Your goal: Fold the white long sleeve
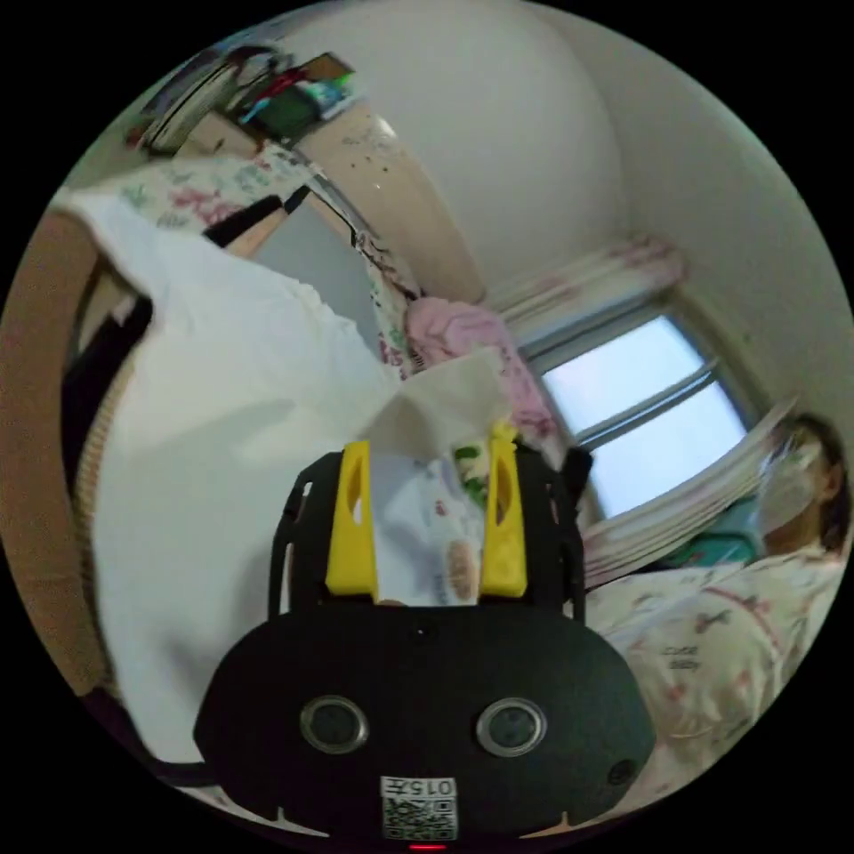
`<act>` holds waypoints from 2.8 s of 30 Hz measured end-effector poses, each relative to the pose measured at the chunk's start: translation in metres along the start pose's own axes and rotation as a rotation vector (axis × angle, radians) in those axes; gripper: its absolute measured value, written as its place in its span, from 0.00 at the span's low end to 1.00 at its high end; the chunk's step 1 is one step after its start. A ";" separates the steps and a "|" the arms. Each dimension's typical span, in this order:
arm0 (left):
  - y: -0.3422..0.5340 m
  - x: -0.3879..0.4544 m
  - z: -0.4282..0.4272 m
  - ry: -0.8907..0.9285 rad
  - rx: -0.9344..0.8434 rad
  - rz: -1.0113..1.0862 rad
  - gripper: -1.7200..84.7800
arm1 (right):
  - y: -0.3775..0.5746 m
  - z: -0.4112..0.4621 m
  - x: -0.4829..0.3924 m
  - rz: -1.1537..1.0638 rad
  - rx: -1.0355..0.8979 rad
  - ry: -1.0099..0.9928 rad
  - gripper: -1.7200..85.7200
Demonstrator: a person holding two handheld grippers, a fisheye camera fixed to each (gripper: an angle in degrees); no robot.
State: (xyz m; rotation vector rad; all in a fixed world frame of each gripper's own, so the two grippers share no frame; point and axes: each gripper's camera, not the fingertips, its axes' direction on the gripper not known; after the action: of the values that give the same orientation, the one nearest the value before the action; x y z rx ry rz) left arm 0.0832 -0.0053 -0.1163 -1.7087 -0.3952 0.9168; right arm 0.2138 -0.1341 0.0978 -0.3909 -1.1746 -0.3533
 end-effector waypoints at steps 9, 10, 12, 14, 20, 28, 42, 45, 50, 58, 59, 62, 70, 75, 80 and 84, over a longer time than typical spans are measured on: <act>0.067 -0.105 -0.014 0.017 -0.136 -0.222 0.05 | 0.078 -0.011 -0.008 -0.008 -0.266 0.053 0.01; 0.070 -0.105 -0.017 0.010 -0.133 -0.215 0.04 | 0.079 -0.029 -0.002 -0.009 -0.257 0.043 0.01; 0.080 -0.092 -0.027 -0.061 -0.150 -0.128 0.02 | 0.079 -0.053 0.006 -0.025 -0.249 0.016 0.01; 0.088 -0.079 -0.035 -0.104 -0.169 -0.060 0.02 | 0.077 -0.077 0.014 -0.054 -0.265 -0.048 0.01; 0.128 -0.062 -0.056 -0.307 -0.280 0.071 0.02 | 0.089 -0.093 0.044 -0.062 -0.410 -0.161 0.02; 0.167 -0.087 -0.045 -0.428 -0.363 -0.002 0.02 | 0.070 -0.210 0.179 0.207 -0.269 -0.126 0.08; 0.185 -0.073 -0.023 -0.477 -0.407 -0.019 0.02 | 0.047 -0.476 0.538 0.978 0.312 0.216 0.14; 0.186 -0.065 -0.017 -0.498 -0.416 -0.018 0.02 | 0.048 -0.479 0.583 1.020 0.276 0.122 0.09; 0.192 -0.052 -0.013 -0.516 -0.409 -0.021 0.02 | 0.079 -0.508 0.619 1.043 0.292 0.200 0.03; 0.198 -0.052 -0.013 -0.585 -0.410 -0.116 0.02 | 0.159 -0.539 0.638 1.024 0.315 0.435 0.01; 0.200 -0.053 -0.014 -0.562 -0.408 -0.135 0.03 | 0.170 -0.546 0.627 0.960 0.299 0.484 0.01; 0.209 -0.043 -0.026 -0.568 -0.353 -0.131 0.06 | 0.199 -0.549 0.568 0.639 0.244 0.502 0.02; 0.217 -0.018 -0.045 -0.514 -0.152 -0.122 0.14 | 0.358 -0.399 0.348 -0.137 -0.196 0.236 0.11; 0.224 0.001 -0.014 -0.594 -0.239 -0.011 0.08 | 0.465 -0.314 0.294 -0.433 -0.487 0.101 0.12; 0.238 0.040 0.001 -0.697 -0.259 0.125 0.04 | 0.579 -0.287 0.305 -0.579 -0.706 0.161 0.09; 0.254 0.082 0.027 -0.834 -0.315 0.341 0.03 | 0.634 -0.298 0.321 -0.603 -0.776 0.168 0.08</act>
State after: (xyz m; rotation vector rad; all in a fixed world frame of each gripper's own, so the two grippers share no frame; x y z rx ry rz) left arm 0.0692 -0.0194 -0.3836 -1.6244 -0.8421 1.9038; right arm 0.8615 0.2625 0.2289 -0.6543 -0.9343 -1.3607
